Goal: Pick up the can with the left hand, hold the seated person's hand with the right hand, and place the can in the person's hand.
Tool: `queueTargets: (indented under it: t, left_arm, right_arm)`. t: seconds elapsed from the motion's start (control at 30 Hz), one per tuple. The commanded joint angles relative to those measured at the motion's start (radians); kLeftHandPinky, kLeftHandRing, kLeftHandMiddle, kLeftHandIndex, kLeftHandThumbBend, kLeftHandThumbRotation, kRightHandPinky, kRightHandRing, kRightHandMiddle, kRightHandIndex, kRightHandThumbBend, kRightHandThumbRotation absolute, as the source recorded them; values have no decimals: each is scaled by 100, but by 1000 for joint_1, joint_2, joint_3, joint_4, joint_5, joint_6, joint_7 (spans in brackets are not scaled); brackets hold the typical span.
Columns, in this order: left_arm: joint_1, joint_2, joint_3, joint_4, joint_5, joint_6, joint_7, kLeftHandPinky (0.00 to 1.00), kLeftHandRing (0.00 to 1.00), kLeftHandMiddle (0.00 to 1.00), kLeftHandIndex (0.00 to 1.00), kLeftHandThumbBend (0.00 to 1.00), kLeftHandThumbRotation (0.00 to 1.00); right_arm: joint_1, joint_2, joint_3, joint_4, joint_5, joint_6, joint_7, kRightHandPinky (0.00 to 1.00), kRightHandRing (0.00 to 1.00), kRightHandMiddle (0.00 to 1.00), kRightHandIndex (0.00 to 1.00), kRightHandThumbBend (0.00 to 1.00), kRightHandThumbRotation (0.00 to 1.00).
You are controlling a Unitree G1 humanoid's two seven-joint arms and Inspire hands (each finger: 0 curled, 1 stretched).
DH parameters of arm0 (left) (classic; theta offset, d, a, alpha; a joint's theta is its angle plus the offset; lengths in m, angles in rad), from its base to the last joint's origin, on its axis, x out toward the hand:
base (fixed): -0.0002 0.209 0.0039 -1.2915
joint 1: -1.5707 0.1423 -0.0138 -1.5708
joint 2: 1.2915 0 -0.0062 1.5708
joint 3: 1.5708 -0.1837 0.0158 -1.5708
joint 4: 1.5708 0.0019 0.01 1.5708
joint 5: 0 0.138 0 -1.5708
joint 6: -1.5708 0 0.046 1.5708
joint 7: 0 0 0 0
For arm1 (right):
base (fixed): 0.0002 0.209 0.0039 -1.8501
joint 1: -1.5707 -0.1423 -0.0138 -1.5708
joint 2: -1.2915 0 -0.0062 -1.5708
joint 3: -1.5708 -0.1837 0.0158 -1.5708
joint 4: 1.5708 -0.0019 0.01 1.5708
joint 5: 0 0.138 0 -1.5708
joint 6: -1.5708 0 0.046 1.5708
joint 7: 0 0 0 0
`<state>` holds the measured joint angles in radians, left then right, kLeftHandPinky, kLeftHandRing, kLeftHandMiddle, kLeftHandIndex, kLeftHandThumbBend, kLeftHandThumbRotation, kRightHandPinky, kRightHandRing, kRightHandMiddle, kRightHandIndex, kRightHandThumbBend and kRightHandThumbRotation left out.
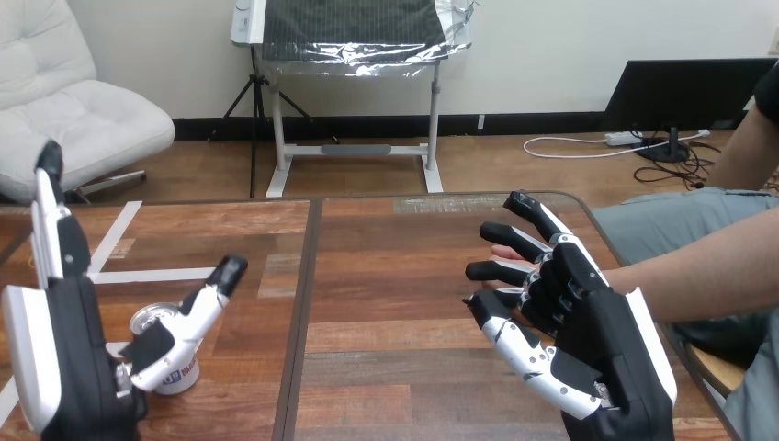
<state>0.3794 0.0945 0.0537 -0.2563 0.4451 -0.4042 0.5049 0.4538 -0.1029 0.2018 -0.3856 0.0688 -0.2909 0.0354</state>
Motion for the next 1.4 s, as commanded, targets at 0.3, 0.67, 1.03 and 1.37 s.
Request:
queueTargets:
  t: [0.3, 0.67, 1.03, 1.37]
  left_arm:
    - [12, -22, 1, 33, 10, 59, -9, 100, 100, 100, 100, 84, 37]
    - [11, 4, 10, 49, 35, 163, -35, 100, 100, 100, 100, 84, 37]
    - [1, 26, 19, 89, 63, 213, -22, 100, 100, 100, 100, 85, 35]
    - [-17, 38, 35, 150, 80, 211, 14, 98, 100, 100, 100, 87, 35]
  right_arm:
    - [-59, 27, -13, -40, -2, 12, 6, 56, 69, 82, 89, 47, 0]
    - [-59, 26, -13, -38, 3, 10, 16, 56, 69, 82, 89, 47, 0]
    - [-51, 26, -12, -52, -3, 22, 15, 58, 70, 82, 89, 47, 0]
    - [-46, 25, -15, -62, -6, 32, 12, 60, 71, 83, 89, 48, 0]
